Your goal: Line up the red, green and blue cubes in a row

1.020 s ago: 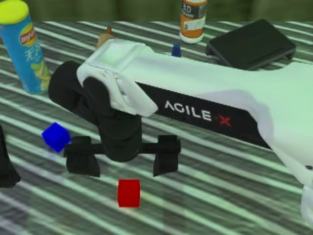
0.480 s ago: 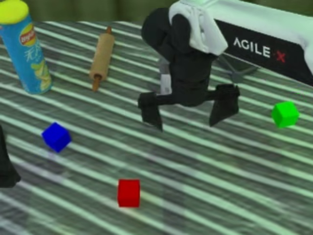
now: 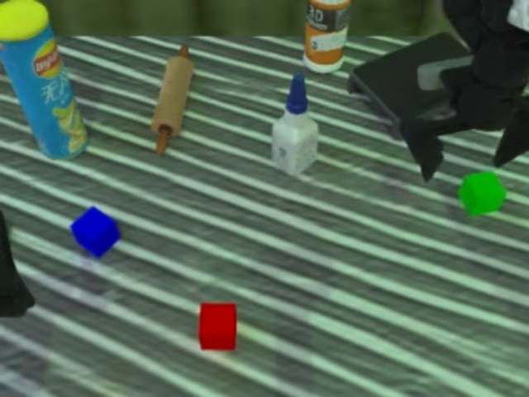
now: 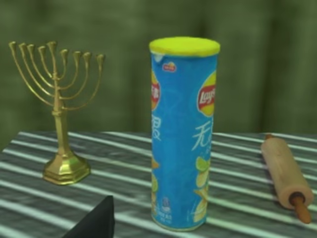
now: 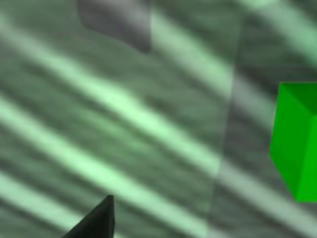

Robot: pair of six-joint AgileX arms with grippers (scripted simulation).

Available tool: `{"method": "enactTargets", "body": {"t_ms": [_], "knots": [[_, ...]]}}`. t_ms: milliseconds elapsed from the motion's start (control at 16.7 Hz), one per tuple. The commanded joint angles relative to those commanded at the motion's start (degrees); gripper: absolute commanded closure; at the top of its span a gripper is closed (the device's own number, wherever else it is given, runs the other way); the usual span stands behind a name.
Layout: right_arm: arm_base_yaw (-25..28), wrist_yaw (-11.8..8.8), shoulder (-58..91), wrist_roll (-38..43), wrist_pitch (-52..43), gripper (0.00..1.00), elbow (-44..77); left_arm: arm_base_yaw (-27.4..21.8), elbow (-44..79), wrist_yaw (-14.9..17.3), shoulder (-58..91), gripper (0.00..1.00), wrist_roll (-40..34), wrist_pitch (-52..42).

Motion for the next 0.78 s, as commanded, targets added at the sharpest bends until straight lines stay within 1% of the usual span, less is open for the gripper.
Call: {"method": "enactTargets", "body": {"t_ms": [120,240,540,780], "knots": [[-3.6,-0.2,-0.7,-3.8,0.6,0.0,-0.9,0.0,0.0,0.0,0.0,0.0,0.0,0.0],[-5.0,-0.2,-1.0,-5.2,0.9,0.0,-1.3,0.0,0.0,0.0,0.0,0.0,0.0,0.0],[-4.8,-0.2,-0.7,-5.1,1.0,0.0,-1.3,0.0,0.0,0.0,0.0,0.0,0.0,0.0],[-4.9,-0.2,1.2,-5.0,6.9,0.0,-5.1,0.0,0.0,0.0,0.0,0.0,0.0,0.0]]}}
